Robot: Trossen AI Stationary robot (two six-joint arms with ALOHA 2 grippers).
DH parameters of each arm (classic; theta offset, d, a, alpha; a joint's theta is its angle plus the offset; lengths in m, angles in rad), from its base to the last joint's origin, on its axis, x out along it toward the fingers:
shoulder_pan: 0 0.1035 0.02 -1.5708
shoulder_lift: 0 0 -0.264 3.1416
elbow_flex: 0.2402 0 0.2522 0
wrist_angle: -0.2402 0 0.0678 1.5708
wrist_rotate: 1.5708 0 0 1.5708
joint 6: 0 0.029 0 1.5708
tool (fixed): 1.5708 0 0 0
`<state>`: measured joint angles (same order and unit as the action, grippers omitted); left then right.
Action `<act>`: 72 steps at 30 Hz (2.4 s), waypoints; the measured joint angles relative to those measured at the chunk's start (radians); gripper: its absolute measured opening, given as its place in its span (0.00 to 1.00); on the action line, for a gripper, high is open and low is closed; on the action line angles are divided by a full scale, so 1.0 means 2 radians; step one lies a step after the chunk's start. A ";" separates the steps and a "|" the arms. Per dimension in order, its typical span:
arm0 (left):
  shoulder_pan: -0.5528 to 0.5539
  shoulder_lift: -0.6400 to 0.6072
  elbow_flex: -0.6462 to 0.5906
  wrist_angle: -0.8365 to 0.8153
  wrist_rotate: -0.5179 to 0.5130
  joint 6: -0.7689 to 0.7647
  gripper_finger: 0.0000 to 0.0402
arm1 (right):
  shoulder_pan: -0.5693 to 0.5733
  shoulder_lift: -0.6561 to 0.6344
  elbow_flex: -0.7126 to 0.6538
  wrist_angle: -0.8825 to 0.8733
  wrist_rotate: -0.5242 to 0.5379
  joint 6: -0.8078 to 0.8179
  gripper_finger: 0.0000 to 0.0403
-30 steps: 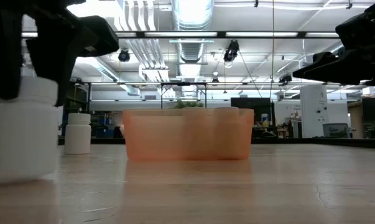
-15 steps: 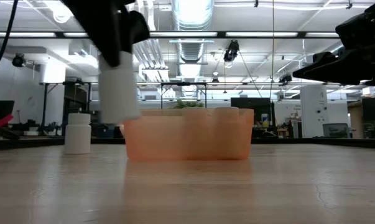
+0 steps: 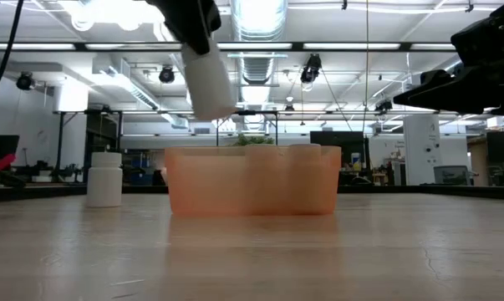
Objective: Pick and place pill bottles into a basket
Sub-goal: Put the white medicine bottle into the orange bin
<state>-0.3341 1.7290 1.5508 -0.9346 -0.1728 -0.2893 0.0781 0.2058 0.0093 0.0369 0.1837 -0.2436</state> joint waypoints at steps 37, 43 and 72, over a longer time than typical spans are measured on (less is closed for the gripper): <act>0.072 0.094 0.007 -0.012 0.032 -0.009 0.35 | 0.000 0.000 0.000 0.000 0.000 0.000 0.56; 0.073 0.096 0.007 -0.005 0.034 -0.009 0.35 | 0.000 0.000 0.000 0.000 0.000 0.000 0.56; 0.072 0.060 0.010 -0.011 0.033 -0.023 0.56 | 0.000 0.000 0.000 0.000 0.000 0.000 0.56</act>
<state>-0.1894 1.8493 1.5708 -0.9563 -0.1073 -0.3348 0.0778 0.2058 0.0093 0.0370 0.1835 -0.2438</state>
